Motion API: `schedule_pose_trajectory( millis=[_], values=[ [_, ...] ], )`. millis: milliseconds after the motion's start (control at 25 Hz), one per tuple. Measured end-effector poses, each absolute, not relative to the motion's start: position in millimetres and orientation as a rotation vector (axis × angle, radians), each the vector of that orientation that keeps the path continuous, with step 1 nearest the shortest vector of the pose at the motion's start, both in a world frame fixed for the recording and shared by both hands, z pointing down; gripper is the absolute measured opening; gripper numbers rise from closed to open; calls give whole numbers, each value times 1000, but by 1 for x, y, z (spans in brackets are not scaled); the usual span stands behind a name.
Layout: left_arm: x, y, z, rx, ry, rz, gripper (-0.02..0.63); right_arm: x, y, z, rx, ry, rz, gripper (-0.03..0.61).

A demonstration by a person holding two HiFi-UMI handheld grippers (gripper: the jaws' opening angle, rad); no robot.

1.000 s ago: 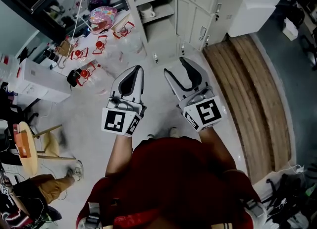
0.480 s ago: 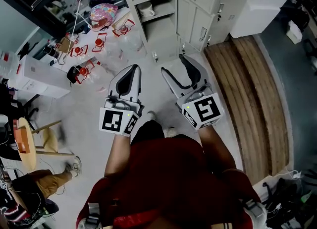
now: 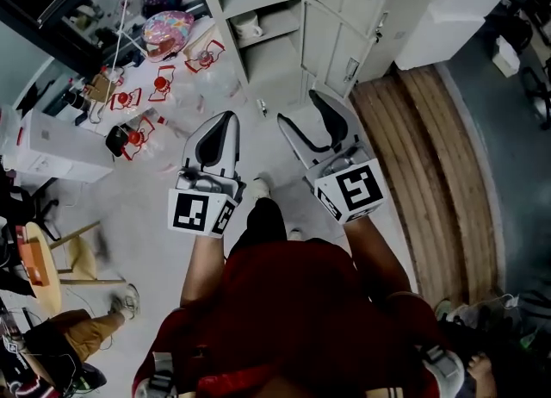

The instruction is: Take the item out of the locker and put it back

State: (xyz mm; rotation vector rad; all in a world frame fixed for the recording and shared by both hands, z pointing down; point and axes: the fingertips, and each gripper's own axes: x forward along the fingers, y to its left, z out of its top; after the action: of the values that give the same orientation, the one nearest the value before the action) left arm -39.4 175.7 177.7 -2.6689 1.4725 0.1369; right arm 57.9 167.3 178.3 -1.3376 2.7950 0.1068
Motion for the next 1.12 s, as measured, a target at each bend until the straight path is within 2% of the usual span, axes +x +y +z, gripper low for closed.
schedule_pose_trajectory(
  millis=[760, 1120],
  values=[
    [-104, -13, 174, -2720, 1370, 146, 6, -10, -16, 173, -1455, 2758, 105, 230],
    [-128, -64, 175, -2757, 1280, 154, 6, -40, -76, 171, -1518, 2726, 117, 230]
  ],
)
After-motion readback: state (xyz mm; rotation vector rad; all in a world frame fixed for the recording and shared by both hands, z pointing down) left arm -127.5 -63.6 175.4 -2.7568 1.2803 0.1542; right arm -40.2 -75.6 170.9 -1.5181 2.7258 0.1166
